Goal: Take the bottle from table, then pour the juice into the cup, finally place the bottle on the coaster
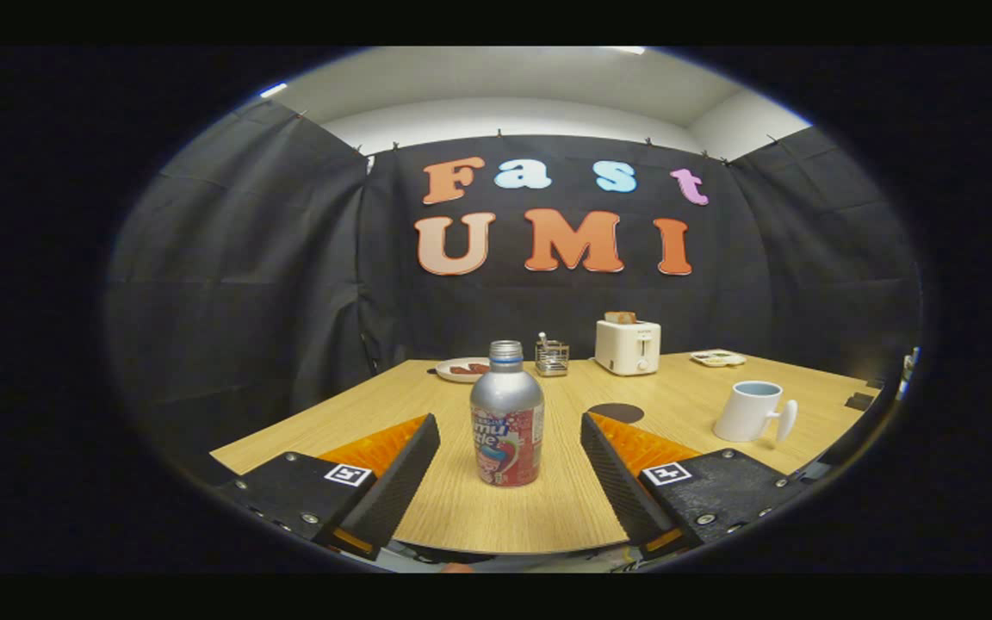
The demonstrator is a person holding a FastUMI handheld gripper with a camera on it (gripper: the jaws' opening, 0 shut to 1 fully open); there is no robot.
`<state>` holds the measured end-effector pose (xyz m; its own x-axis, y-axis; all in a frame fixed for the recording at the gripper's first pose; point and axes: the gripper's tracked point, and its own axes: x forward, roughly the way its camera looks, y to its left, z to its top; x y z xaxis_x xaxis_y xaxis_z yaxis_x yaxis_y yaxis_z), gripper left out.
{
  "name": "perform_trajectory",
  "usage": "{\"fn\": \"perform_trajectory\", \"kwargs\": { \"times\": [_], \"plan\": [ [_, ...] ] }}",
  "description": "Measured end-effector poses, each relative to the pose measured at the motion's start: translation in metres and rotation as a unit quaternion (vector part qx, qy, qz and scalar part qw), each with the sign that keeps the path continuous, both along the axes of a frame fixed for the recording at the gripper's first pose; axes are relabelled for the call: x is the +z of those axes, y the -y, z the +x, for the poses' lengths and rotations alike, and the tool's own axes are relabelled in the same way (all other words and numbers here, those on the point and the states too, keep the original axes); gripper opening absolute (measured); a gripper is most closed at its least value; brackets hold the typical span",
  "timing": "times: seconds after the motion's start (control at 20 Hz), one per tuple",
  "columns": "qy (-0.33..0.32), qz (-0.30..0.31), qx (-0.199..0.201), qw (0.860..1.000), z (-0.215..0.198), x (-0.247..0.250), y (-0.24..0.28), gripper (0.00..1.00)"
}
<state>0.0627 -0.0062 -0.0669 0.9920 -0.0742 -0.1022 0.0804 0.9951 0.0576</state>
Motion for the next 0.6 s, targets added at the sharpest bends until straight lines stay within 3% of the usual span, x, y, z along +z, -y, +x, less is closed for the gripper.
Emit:
{"fn": "perform_trajectory", "kwargs": {
  "times": [0.6],
  "plan": [
    [-0.055, -0.006, 0.011, 0.998, 0.058, -0.039, -0.008, 0.98]
  ]
}}
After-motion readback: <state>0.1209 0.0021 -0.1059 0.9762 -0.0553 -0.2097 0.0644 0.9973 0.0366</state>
